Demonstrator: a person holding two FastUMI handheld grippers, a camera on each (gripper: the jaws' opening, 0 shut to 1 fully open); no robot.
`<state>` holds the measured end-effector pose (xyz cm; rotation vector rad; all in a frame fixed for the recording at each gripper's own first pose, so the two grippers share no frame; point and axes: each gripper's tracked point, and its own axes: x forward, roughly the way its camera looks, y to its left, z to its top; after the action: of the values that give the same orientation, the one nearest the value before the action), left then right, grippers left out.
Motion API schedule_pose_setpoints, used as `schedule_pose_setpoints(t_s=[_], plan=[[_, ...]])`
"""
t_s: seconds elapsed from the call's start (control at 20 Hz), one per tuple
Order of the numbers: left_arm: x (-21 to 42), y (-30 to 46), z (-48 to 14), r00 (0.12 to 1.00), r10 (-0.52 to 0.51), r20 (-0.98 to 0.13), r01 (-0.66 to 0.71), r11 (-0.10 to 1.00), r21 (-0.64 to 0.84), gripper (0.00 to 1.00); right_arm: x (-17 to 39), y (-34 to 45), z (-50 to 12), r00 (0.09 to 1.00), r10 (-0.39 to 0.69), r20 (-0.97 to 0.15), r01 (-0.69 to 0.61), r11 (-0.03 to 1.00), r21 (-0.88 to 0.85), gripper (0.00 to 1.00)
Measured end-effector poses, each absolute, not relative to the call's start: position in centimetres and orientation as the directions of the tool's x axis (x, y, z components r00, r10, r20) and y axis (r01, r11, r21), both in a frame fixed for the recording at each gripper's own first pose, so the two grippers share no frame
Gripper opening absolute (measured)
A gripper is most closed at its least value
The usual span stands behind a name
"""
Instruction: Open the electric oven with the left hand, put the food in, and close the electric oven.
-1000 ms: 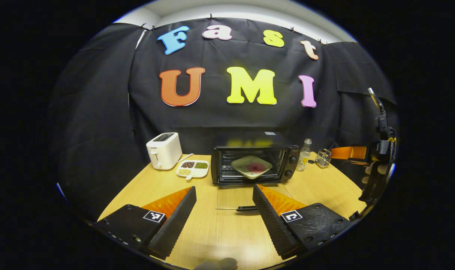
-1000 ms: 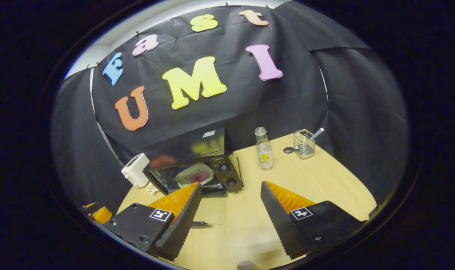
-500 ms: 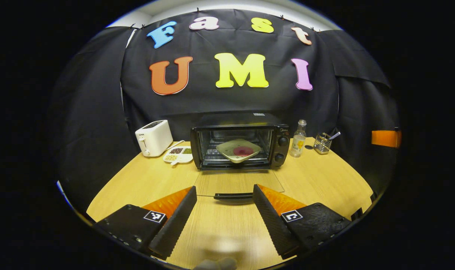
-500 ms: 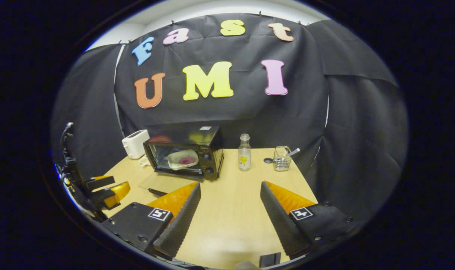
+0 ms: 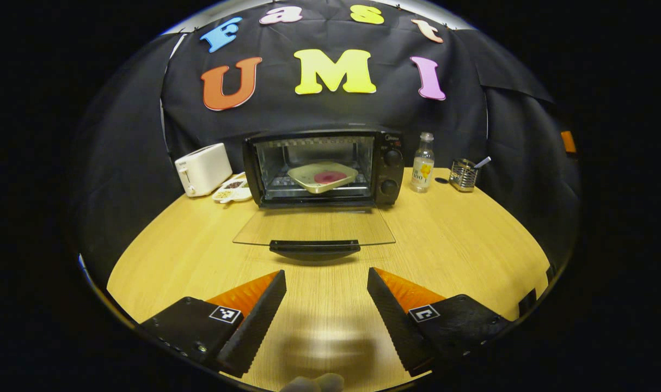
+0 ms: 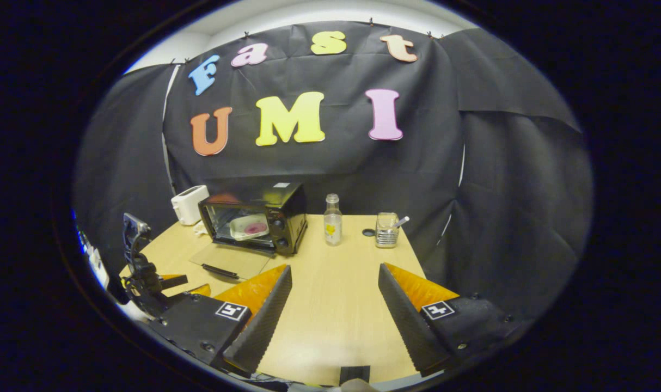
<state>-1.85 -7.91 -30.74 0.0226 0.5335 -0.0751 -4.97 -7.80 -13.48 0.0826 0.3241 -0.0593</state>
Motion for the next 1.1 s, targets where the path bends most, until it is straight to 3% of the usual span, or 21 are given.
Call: schedule_pose_setpoints(t_s=[0.6,0.65,0.7,0.75,0.8,1.1], plan=[[4.6,-6.3,-38.0,0.806,-0.105,-0.583,0.126,0.992,-0.004,0.96,-4.6,-6.1,-12.3,0.91,-0.2,-0.363,0.238,0.969,0.062,1.0],[5.0,-6.3,-37.9,0.809,-0.111,-0.577,0.132,0.991,-0.006,0.96,-4.5,-6.0,-12.4,0.906,-0.208,-0.368,0.246,0.967,0.061,0.96],[5.4,-6.2,-38.0,0.811,-0.113,-0.575,0.137,0.991,-0.001,0.96,-4.5,-5.9,-12.5,0.903,-0.213,-0.372,0.254,0.965,0.065,1.0],[5.5,-6.0,-38.1,0.807,-0.114,-0.58,0.138,0.99,-0.003,0.96,-4.6,-5.8,-12.5,0.9,-0.218,-0.378,0.264,0.962,0.072,0.96],[5.6,-5.9,-38.1,0.807,-0.114,-0.58,0.137,0.991,-0.005,0.96,-4.6,-5.6,-12.7,0.897,-0.222,-0.382,0.271,0.959,0.079,1.0],[5.5,-5.8,-37.3,0.802,-0.129,-0.584,0.142,0.99,-0.023,0.96,-4.7,-4.8,-12.8,0.894,-0.244,-0.377,0.298,0.95,0.092,1.0]])
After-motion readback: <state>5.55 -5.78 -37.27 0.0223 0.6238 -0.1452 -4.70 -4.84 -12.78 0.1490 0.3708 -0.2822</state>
